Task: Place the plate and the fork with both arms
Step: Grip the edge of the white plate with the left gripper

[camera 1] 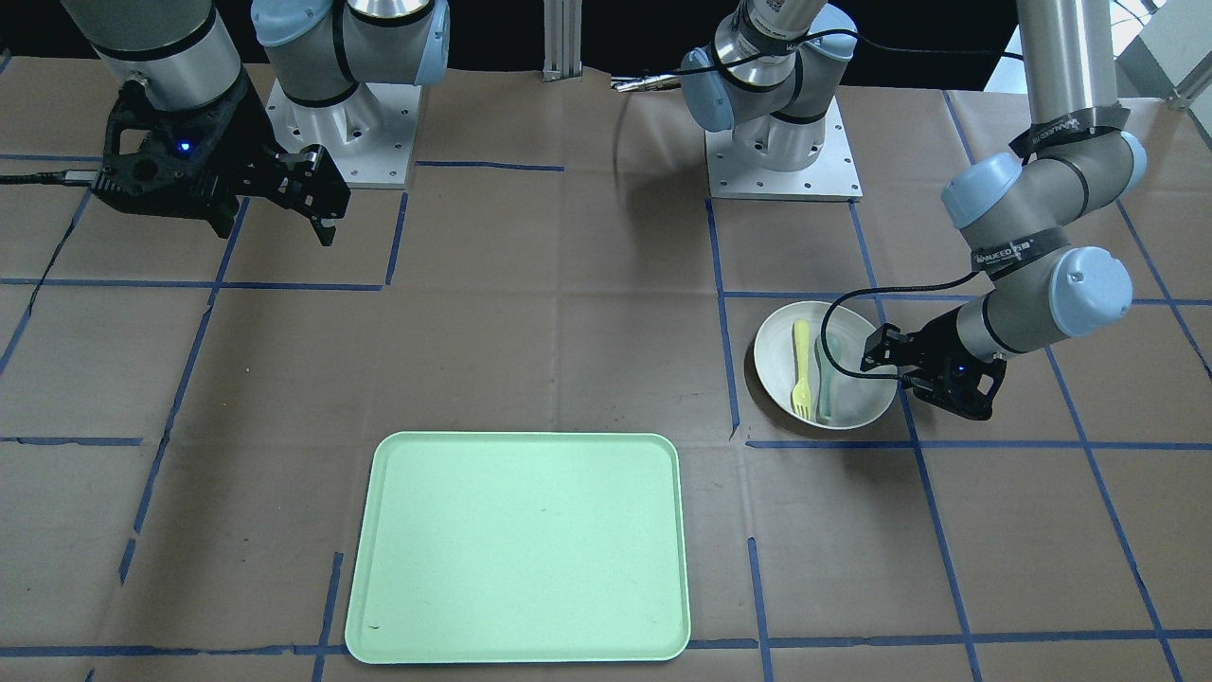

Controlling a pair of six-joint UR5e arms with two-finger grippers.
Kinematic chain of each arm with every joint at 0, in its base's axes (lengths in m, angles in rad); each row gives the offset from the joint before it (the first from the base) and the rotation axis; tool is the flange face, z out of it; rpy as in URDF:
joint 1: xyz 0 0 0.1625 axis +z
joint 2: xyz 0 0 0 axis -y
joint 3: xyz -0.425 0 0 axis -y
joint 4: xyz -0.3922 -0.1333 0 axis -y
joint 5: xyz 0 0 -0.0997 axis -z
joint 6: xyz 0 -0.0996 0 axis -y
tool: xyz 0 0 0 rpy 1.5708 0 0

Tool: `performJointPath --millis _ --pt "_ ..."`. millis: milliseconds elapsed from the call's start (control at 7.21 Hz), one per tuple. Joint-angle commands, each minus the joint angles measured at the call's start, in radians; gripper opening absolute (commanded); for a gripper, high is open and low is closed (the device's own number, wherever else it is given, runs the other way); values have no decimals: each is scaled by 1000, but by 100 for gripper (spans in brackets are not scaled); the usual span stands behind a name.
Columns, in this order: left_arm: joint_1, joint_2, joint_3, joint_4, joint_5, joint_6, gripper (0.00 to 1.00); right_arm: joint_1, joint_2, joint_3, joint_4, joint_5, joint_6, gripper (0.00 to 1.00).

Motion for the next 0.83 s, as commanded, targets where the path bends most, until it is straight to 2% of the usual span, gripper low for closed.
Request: performJointPath --millis 0,277,693 --pt "0 -3 2 3 -4 -8 47 0 0 0 0 0 0 100" --pt "0 -3 0 5 -4 -7 18 0 0 0 0 0 0 100" --pt "5 5 2 0 -5 -6 2 0 -2 0 0 0 0 100"
